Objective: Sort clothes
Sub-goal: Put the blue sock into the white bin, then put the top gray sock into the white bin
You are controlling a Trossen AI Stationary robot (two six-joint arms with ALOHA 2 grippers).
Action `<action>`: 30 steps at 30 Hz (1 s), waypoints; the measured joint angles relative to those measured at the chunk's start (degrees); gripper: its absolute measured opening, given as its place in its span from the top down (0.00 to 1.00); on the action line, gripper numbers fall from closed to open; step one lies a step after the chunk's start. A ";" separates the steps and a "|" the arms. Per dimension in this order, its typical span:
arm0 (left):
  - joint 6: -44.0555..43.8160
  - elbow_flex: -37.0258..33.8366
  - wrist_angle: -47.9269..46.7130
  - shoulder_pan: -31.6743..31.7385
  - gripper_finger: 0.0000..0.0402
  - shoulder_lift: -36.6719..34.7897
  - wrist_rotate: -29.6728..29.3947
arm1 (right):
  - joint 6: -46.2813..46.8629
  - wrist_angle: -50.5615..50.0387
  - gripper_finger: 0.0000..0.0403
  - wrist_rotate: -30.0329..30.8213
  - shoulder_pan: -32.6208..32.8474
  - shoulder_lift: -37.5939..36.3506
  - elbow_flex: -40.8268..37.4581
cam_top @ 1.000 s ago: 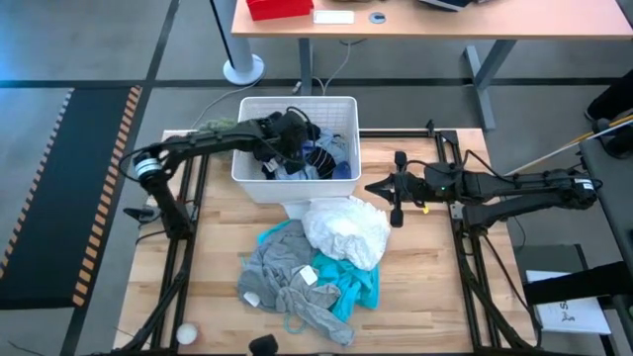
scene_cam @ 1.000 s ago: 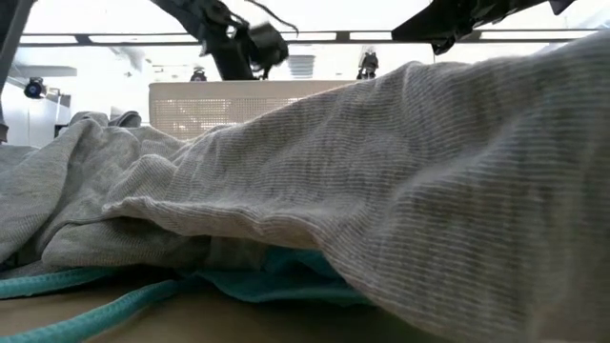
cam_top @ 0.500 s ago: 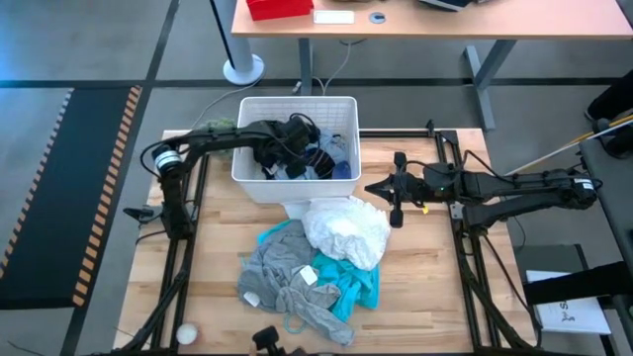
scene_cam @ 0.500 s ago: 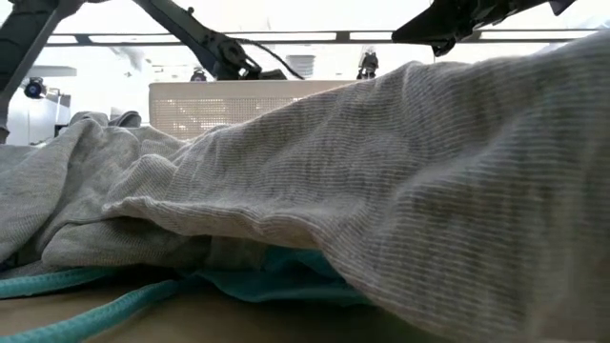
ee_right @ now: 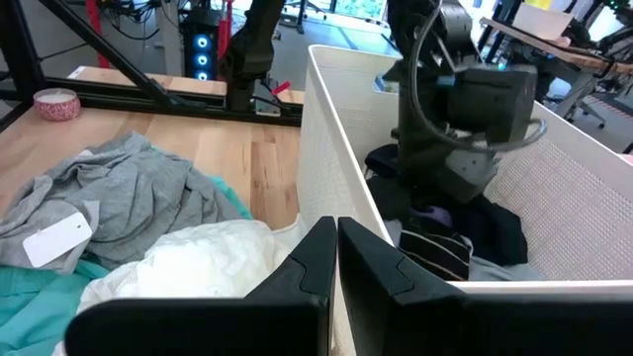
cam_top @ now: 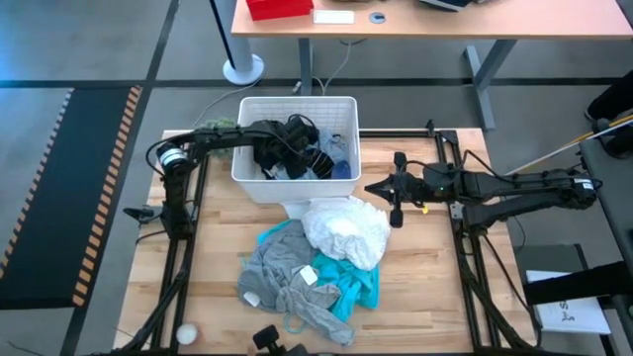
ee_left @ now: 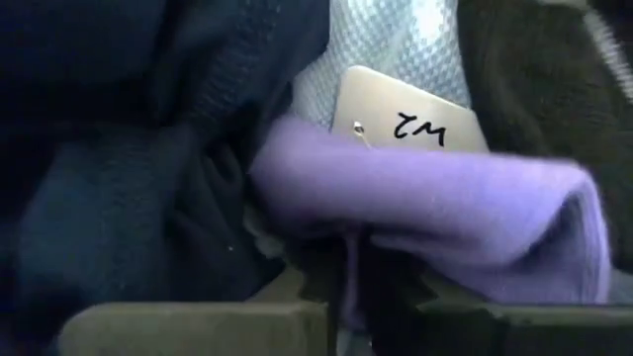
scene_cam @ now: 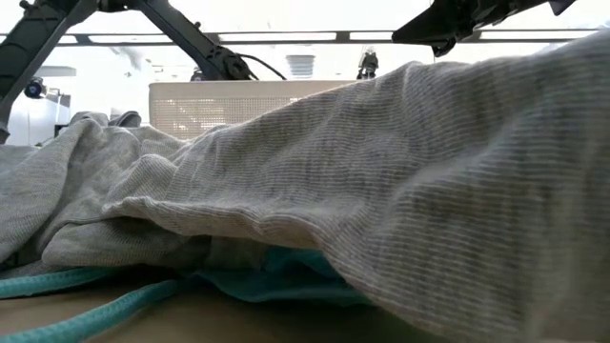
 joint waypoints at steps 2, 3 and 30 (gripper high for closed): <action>-0.26 0.48 0.03 -0.06 0.92 -1.99 0.01 | 0.02 -0.02 1.00 0.02 0.00 0.00 0.00; -0.39 0.77 0.09 -0.11 0.91 -3.20 0.03 | 0.00 -0.03 1.00 0.00 0.00 0.00 0.00; 7.07 0.17 -2.86 -8.51 0.65 -39.99 16.18 | -0.56 0.04 1.00 0.02 0.00 0.07 -0.02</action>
